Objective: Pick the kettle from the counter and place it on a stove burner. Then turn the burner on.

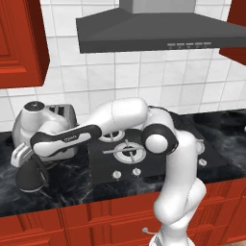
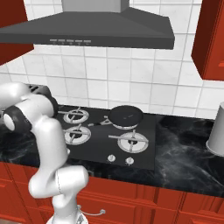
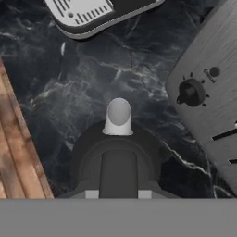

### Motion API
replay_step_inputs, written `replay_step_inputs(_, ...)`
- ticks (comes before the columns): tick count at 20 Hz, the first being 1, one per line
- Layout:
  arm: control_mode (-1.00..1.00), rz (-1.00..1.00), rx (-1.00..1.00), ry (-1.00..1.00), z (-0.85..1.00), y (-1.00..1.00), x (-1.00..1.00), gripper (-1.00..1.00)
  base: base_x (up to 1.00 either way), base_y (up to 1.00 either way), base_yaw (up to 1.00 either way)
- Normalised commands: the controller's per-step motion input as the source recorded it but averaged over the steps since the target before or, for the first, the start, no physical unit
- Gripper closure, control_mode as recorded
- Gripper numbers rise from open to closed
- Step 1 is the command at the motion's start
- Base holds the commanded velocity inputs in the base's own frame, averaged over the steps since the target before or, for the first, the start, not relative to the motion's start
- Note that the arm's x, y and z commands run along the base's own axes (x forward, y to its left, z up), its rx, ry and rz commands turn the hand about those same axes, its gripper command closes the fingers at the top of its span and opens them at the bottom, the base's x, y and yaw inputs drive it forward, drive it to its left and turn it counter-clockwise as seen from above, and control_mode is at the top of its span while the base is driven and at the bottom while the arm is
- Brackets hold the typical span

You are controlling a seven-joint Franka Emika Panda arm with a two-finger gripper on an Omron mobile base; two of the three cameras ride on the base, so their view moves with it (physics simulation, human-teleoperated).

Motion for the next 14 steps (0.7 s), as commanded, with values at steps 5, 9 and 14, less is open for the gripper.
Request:
replay_step_inputs(5,-1.0,-0.08,0.01,0.01,0.37,-0.35,-0.17,1.0,0.0,0.0,0.0)
replay_step_inputs(9,-1.0,-0.12,0.0,0.03,0.46,-0.26,0.0,1.0,0.0,0.0,0.0)
replay_step_inputs(14,-1.0,-0.16,0.0,0.04,0.35,-0.24,0.0,1.0,0.0,0.0,0.0)
